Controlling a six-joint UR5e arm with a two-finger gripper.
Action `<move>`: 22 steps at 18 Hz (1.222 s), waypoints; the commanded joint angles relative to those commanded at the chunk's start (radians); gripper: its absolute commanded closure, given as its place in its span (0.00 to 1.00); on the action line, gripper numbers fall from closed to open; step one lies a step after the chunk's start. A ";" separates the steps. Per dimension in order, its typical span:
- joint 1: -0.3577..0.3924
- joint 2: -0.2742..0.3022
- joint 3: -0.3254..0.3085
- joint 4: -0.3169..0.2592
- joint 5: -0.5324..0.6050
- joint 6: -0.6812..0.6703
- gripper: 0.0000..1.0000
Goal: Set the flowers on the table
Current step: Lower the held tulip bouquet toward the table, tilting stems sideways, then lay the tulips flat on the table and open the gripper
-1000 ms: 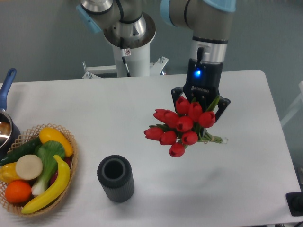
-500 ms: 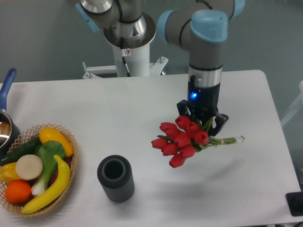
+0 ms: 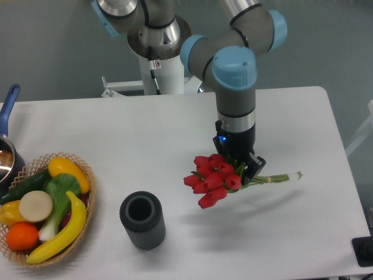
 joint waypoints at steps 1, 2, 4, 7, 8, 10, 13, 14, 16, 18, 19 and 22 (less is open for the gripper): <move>-0.002 -0.008 -0.003 0.000 0.006 0.000 0.54; -0.005 -0.017 -0.003 0.000 0.008 0.000 0.54; -0.012 -0.049 0.003 0.003 0.008 0.003 0.54; -0.015 -0.078 0.008 0.003 0.008 0.012 0.54; -0.015 -0.089 0.006 0.003 0.008 0.014 0.54; -0.018 -0.097 0.008 0.005 0.008 0.014 0.54; -0.021 -0.106 0.009 0.005 0.008 0.012 0.54; -0.021 -0.107 0.009 0.005 0.008 0.014 0.54; -0.023 -0.109 0.011 0.006 0.006 0.014 0.51; -0.023 -0.111 0.017 0.009 0.005 0.015 0.43; -0.023 -0.111 0.034 0.008 0.005 0.014 0.40; -0.032 -0.117 0.043 0.011 0.005 0.015 0.12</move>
